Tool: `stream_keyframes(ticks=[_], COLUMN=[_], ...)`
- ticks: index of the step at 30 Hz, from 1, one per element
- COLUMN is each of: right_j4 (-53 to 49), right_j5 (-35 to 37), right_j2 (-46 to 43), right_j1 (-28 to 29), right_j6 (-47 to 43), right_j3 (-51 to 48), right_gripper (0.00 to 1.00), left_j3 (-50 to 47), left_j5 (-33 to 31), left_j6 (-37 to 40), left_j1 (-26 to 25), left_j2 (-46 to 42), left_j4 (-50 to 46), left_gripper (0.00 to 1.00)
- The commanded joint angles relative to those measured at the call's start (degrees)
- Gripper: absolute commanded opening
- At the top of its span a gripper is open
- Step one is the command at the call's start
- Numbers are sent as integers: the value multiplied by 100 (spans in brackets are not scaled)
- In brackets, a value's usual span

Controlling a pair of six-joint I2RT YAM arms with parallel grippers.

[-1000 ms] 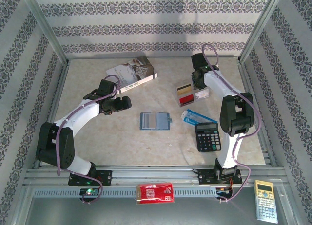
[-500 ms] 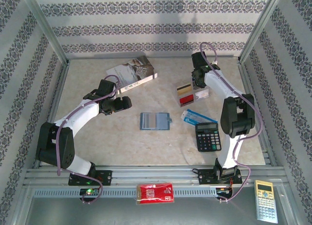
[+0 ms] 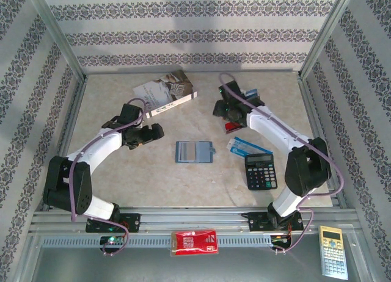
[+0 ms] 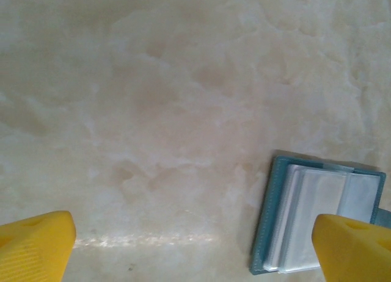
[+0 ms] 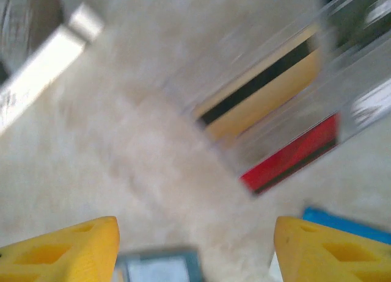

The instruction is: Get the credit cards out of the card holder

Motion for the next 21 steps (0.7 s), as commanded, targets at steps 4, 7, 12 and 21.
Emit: stream_keyframes(ticks=[4,7,12,21], right_j4=[-30,-60,-60,-381], right_j5=[-513,-513,-642,-1024], right_j2=[254,627,1197,1955], right_j1=[1139,1577,1907,1893], right_j6=[-617,-561,-423,-509], right_j3=[-210,-87,99,550], right_gripper=[69,69,69,73], left_j3=[-491,-707,-922,-944], left_j5=[62,75,159,508], left_j6=[-193,-217,-204,-38], left_j1=[334,425,530,536], left_j2=[-487,-671,-913,-944], left_j4=[314,383,422,404], left_gripper=[100,100,100,100])
